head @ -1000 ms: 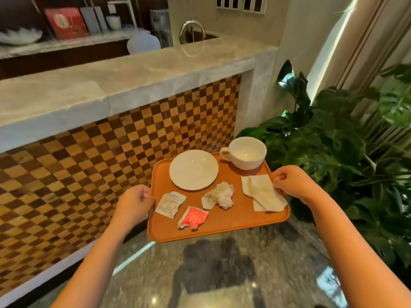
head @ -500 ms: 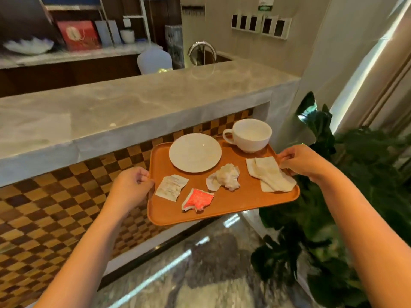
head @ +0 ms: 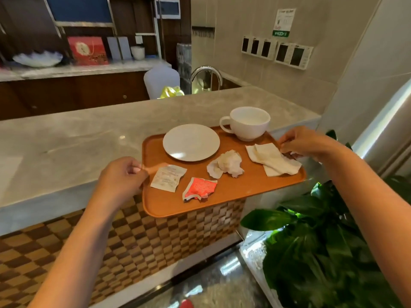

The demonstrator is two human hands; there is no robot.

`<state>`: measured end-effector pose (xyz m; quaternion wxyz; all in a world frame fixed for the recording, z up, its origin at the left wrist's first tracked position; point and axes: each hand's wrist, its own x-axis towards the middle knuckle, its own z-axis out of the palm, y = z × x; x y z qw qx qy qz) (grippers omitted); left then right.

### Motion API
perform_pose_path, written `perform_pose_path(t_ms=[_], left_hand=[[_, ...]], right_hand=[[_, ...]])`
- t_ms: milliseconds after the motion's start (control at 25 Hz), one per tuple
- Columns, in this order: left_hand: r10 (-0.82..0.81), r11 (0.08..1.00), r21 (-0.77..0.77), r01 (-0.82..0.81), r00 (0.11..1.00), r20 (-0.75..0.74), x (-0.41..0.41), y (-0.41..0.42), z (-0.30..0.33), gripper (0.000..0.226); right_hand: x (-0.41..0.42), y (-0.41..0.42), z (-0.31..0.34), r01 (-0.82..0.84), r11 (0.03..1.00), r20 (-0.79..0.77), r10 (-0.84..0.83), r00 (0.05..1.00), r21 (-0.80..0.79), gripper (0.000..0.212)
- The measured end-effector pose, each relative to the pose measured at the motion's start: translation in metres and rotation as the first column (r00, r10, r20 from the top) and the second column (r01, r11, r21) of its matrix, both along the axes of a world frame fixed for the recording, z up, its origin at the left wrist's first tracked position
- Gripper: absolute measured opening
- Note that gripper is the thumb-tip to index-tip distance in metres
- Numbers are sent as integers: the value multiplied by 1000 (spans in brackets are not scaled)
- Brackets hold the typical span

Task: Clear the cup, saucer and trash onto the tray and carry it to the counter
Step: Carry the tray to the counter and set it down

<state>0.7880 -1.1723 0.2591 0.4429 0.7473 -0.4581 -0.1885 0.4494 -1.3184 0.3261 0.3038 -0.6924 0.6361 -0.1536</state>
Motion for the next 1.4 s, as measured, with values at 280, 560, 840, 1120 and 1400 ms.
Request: perform_pose_path(t_ms=[280, 560, 840, 1120, 1400], left_hand=[[25, 999, -46, -24, 1000, 13, 38, -121, 6, 18], [73, 997, 7, -73, 997, 2, 68, -212, 0, 13], [156, 981, 109, -163, 985, 74, 77, -266, -13, 8], [197, 960, 185, -210, 977, 85, 91, -293, -26, 2], [198, 952, 217, -216, 975, 105, 95, -305, -28, 4]], right_hand=[[42, -131, 4, 0, 1000, 53, 1, 999, -17, 19], [85, -238, -11, -38, 999, 60, 37, 998, 24, 24], [114, -314, -32, -96, 991, 20, 95, 995, 91, 18], [133, -348, -50, -122, 988, 4, 122, 992, 97, 18], [140, -360, -56, -129, 986, -24, 132, 991, 110, 15]])
